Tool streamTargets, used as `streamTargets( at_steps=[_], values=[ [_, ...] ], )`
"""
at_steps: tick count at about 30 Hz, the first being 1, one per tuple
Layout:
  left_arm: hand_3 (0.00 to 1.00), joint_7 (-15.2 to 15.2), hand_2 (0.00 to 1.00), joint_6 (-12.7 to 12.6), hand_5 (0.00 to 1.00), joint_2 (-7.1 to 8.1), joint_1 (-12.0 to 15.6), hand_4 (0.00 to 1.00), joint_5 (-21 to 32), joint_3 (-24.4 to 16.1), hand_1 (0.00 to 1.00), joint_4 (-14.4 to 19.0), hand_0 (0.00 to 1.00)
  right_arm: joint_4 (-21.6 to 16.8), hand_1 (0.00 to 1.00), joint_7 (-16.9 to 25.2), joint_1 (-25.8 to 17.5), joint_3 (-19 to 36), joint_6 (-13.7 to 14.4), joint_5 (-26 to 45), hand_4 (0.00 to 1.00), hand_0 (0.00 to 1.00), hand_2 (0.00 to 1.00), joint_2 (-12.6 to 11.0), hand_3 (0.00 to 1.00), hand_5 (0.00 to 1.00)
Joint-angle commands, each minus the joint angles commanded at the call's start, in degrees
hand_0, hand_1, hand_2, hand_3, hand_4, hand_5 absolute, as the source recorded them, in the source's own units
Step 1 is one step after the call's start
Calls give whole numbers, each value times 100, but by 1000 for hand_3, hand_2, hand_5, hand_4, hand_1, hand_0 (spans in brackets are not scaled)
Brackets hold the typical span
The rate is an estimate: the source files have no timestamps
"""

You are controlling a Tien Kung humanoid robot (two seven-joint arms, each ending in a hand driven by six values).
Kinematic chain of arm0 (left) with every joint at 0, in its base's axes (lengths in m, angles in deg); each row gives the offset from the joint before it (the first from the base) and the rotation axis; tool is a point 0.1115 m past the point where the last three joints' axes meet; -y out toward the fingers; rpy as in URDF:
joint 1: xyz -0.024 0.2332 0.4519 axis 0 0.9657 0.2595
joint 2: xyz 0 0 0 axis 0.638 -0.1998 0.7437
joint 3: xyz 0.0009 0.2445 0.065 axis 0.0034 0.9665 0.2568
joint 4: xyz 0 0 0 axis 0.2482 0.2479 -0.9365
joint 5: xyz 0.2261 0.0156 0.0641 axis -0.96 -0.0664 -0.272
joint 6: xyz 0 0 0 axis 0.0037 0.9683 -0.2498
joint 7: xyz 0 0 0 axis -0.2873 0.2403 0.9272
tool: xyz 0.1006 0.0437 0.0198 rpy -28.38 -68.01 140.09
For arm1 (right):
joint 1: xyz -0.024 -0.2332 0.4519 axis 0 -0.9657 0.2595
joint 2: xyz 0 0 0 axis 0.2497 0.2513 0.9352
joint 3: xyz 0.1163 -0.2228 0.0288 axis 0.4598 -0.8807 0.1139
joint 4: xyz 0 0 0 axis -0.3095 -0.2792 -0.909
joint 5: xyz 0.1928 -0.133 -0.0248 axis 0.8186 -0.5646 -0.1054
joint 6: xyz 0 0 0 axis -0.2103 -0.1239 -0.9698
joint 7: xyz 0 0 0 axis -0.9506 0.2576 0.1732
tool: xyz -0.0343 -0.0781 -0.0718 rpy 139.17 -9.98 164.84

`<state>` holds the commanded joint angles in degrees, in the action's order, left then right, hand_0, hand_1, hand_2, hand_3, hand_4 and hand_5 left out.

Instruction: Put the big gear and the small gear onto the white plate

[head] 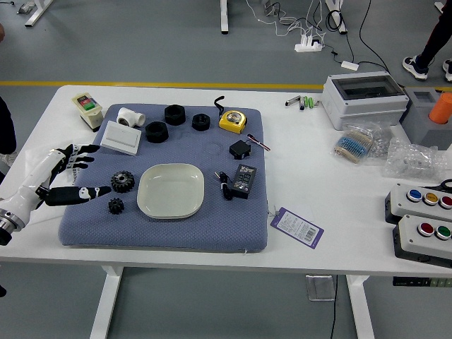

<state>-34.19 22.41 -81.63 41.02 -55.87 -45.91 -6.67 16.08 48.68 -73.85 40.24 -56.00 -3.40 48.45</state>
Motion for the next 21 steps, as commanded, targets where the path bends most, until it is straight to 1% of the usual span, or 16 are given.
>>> streamTargets(
  at_steps=[1,2,4,5,6,12,21],
  values=[
    [787,-3,738,-1,2,7,-6,923,-186,16,687,0,634,0,716,0,0,-1,0,1,807,714,761,0,570,669],
    [787,-18,738,-30,2,59,-54,923,-298,97,687,-36,634,0,716,-1,3,0,2,-1,807,714,761,-1,570,669],
    [787,-43,738,-78,2,132,-123,923,-782,283,687,-89,634,-1,716,-3,7,1,4,-3,807,714,761,-2,570,669],
    [787,-76,738,-147,2,181,-167,923,-1006,396,687,-138,634,-1,716,-4,8,-1,6,-3,807,714,761,-3,570,669],
    [796,-92,739,-186,2,209,-191,896,-1229,461,663,-165,589,-1,715,-5,8,-3,8,-2,806,714,759,-4,570,669],
    [799,-108,744,-273,2,362,-268,891,-1248,798,669,-231,596,2,715,-8,1,-26,13,16,806,714,758,-5,570,667],
    [799,-108,744,-351,2,417,-252,881,-1248,1126,669,-299,584,4,714,-11,-8,-83,16,37,805,712,758,7,570,665]
  ],
)
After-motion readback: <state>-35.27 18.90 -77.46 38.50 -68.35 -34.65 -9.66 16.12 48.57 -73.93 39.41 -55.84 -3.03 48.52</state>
